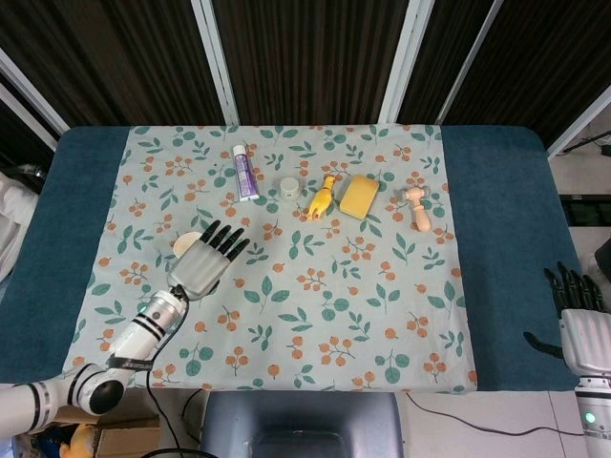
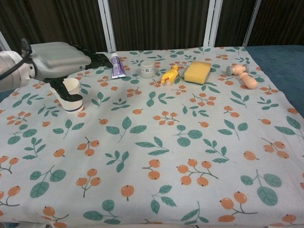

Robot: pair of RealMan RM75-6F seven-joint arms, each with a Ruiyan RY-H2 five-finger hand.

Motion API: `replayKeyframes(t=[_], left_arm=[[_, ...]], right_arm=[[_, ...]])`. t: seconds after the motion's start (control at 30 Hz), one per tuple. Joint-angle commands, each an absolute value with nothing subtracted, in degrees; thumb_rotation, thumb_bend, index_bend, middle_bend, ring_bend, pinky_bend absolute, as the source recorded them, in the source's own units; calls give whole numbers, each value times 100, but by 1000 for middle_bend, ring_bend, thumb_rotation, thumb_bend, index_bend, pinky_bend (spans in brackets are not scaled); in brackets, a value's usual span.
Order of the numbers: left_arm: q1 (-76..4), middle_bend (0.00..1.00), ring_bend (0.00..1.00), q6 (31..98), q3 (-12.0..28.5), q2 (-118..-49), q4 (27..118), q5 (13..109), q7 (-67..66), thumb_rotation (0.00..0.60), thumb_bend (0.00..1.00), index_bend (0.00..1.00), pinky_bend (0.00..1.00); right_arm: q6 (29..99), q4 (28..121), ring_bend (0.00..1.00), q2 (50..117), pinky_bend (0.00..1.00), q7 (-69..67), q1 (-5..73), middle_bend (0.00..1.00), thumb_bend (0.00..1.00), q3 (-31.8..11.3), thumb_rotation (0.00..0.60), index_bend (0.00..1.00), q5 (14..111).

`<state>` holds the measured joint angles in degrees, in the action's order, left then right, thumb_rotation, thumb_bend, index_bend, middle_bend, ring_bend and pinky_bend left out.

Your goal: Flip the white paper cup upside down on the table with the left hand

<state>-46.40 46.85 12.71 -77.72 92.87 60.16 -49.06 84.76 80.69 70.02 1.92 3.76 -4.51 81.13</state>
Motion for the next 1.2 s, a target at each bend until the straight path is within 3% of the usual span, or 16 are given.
replayKeyframes(t=[0.03,0.4,0.83,1.2], left_arm=[[-5157,0,0,4691,1123,-8152,8848,5076,-5853,600,311,0,0],[-6009,0,0,5299,580,-8467,8393,2494,-7529,600,313,0,0],[-6290,36,0,5519,187,-8605,8174,2337,-7554,600,324,6,0],[-6429,243,0,5833,-36,-8748,8054,2031,-7802,600,373,220,0]], right_arm=[[8481,8048,0,7011,0,175,369,0,0,-455,600,0,8119],[8428,7956,0,7069,0,148,368,0,0,-480,600,0,8108],[8399,8008,0,7080,0,190,376,0,0,-536,600,0,8068],[8324,7993,0,7098,0,165,381,0,0,-547,600,0,8026]])
